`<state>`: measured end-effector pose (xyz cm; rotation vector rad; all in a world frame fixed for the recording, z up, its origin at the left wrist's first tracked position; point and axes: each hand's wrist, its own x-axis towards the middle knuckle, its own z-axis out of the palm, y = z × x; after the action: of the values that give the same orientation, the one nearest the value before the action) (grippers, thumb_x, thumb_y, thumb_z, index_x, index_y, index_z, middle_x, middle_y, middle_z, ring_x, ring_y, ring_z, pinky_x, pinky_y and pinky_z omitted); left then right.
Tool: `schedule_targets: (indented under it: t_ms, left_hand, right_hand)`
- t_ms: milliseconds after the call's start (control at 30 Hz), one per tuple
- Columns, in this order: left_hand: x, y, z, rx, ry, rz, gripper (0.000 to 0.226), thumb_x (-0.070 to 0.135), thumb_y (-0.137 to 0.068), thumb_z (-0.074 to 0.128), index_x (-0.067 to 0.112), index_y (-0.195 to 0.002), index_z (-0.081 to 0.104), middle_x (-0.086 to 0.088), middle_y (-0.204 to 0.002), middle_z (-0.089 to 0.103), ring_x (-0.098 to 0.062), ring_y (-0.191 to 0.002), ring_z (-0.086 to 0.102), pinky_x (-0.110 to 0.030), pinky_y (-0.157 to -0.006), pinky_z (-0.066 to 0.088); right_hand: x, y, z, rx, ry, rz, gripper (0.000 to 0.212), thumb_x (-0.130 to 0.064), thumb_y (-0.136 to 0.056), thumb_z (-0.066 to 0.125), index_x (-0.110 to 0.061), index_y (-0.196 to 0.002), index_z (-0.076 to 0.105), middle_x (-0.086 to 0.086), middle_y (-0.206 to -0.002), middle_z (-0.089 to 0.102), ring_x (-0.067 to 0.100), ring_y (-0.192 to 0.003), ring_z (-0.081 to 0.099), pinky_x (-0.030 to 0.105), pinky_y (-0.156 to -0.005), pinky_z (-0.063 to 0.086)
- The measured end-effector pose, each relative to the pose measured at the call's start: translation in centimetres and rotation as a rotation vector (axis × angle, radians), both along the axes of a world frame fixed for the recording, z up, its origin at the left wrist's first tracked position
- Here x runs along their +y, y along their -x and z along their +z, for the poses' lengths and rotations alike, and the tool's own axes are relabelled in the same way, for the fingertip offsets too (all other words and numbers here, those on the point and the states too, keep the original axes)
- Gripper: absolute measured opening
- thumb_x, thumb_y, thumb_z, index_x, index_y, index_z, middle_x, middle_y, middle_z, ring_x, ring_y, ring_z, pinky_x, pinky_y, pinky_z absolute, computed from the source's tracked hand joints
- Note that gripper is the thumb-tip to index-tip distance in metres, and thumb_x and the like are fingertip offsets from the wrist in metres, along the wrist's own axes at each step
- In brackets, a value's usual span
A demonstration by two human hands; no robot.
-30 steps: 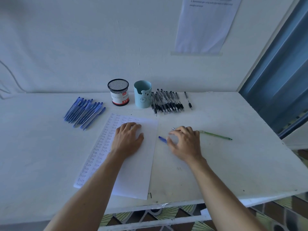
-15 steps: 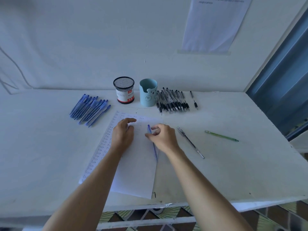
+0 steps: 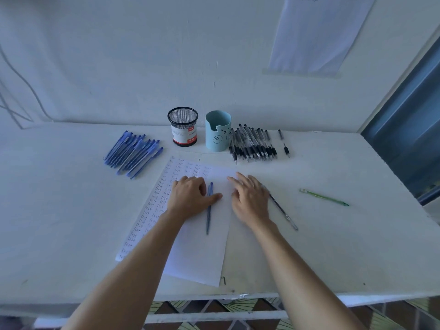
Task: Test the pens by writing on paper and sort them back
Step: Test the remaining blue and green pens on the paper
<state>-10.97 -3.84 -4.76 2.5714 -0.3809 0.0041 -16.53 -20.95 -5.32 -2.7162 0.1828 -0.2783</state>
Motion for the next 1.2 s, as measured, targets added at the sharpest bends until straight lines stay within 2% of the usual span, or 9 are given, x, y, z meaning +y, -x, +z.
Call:
schedule_targets:
  t_ms: [233, 433, 533, 667, 833, 900, 1000, 1100, 1200]
  left_hand:
    - [-0.1, -0.1, 1.4, 0.149, 0.177, 0.137, 0.032, 0.022, -0.089, 0.059, 0.013, -0.06, 0.049, 0.001, -0.058, 0.046, -0.019, -0.066, 0.041, -0.03, -0.06, 0.031]
    - [1.5, -1.4, 2.3, 0.323, 0.616, 0.18, 0.024, 0.024, -0.094, 0.043, 0.012, -0.076, 0.055, -0.006, -0.074, 0.061, -0.02, -0.069, 0.051, -0.035, -0.069, 0.04]
    - [1.9, -1.7, 3.0, 0.395, 0.837, 0.192, 0.019, 0.015, -0.103, 0.036, 0.005, -0.094, 0.049, -0.016, -0.079, 0.067, -0.018, -0.065, 0.061, -0.031, -0.068, 0.046]
    - [2.0, -1.3, 3.5, 0.57, 1.408, 0.183, 0.018, 0.027, -0.109, 0.035, 0.015, -0.102, 0.047, -0.005, -0.069, 0.059, -0.02, -0.059, 0.059, -0.029, -0.058, 0.05]
    - [2.0, -0.9, 4.0, 0.7, 1.732, 0.15, 0.05, 0.068, -0.088, 0.051, 0.019, -0.08, 0.053, 0.002, -0.066, 0.026, -0.014, -0.057, 0.024, -0.027, -0.058, 0.027]
    - [2.1, -0.7, 4.2, 0.698, 1.797, 0.116, 0.067, 0.083, -0.071, 0.051, 0.017, -0.067, 0.039, 0.001, -0.066, 0.02, -0.017, -0.06, 0.02, -0.029, -0.061, 0.026]
    - [2.0, -0.7, 4.2, 0.65, 1.808, 0.121, 0.061, 0.069, -0.071, 0.053, 0.017, -0.061, 0.023, 0.0, -0.063, 0.015, -0.019, -0.061, 0.018, -0.031, -0.062, 0.024]
    - [1.8, -0.7, 4.2, 0.62, 1.813, 0.105, 0.048, 0.055, -0.07, 0.051, 0.017, -0.052, 0.027, 0.001, -0.06, 0.015, -0.019, -0.061, 0.018, -0.031, -0.061, 0.023]
    - [1.6, -0.9, 4.3, 0.602, 1.774, 0.119, 0.052, 0.065, -0.078, 0.054, 0.016, -0.063, 0.042, 0.001, -0.062, 0.025, -0.017, -0.061, 0.02, -0.028, -0.06, 0.027]
  right_hand:
    - [-0.3, -0.1, -0.2, 0.2, 0.132, 0.073, 0.052, -0.049, -0.102, 0.029, -0.038, -0.153, 0.029, -0.01, -0.164, 0.019, 0.019, -0.152, 0.011, 0.046, -0.114, 0.008]
    - [0.2, 0.3, -0.1, 0.194, 0.139, 0.078, 0.072, -0.06, -0.087, 0.011, -0.034, -0.151, 0.028, -0.006, -0.165, 0.018, 0.021, -0.152, 0.01, 0.05, -0.117, 0.008]
    - [0.3, 0.2, -0.3, 0.183, 0.139, 0.087, 0.058, -0.052, -0.097, 0.025, -0.029, -0.151, 0.029, -0.003, -0.165, 0.018, 0.022, -0.152, 0.009, 0.05, -0.121, 0.008]
    - [0.4, 0.2, -0.4, 0.178, 0.111, 0.088, 0.062, -0.051, -0.095, 0.023, -0.026, -0.151, 0.029, 0.0, -0.165, 0.018, 0.023, -0.153, 0.008, 0.046, -0.122, 0.006]
    - [0.5, 0.4, -0.4, 0.152, 0.131, 0.087, 0.088, -0.057, -0.076, -0.001, -0.025, -0.151, 0.029, 0.001, -0.165, 0.018, 0.024, -0.153, 0.009, 0.046, -0.122, 0.007]
    - [0.5, 0.4, -0.4, 0.151, 0.146, 0.091, 0.088, -0.057, -0.076, -0.001, -0.024, -0.152, 0.028, 0.001, -0.165, 0.018, 0.025, -0.152, 0.009, 0.046, -0.122, 0.007]
    - [0.6, 0.4, -0.5, 0.15, 0.146, 0.096, 0.088, -0.057, -0.077, -0.001, -0.023, -0.153, 0.028, 0.002, -0.164, 0.019, 0.026, -0.152, 0.009, 0.046, -0.122, 0.006]
    - [0.6, 0.4, -0.4, 0.152, 0.135, 0.099, 0.082, -0.055, -0.081, 0.003, -0.023, -0.153, 0.029, 0.003, -0.164, 0.019, 0.026, -0.152, 0.01, 0.046, -0.122, 0.006]
    - [0.5, 0.4, -0.6, 0.158, 0.134, 0.101, 0.062, -0.046, -0.096, 0.024, -0.023, -0.153, 0.028, 0.003, -0.165, 0.017, 0.026, -0.153, 0.008, 0.046, -0.123, 0.005]
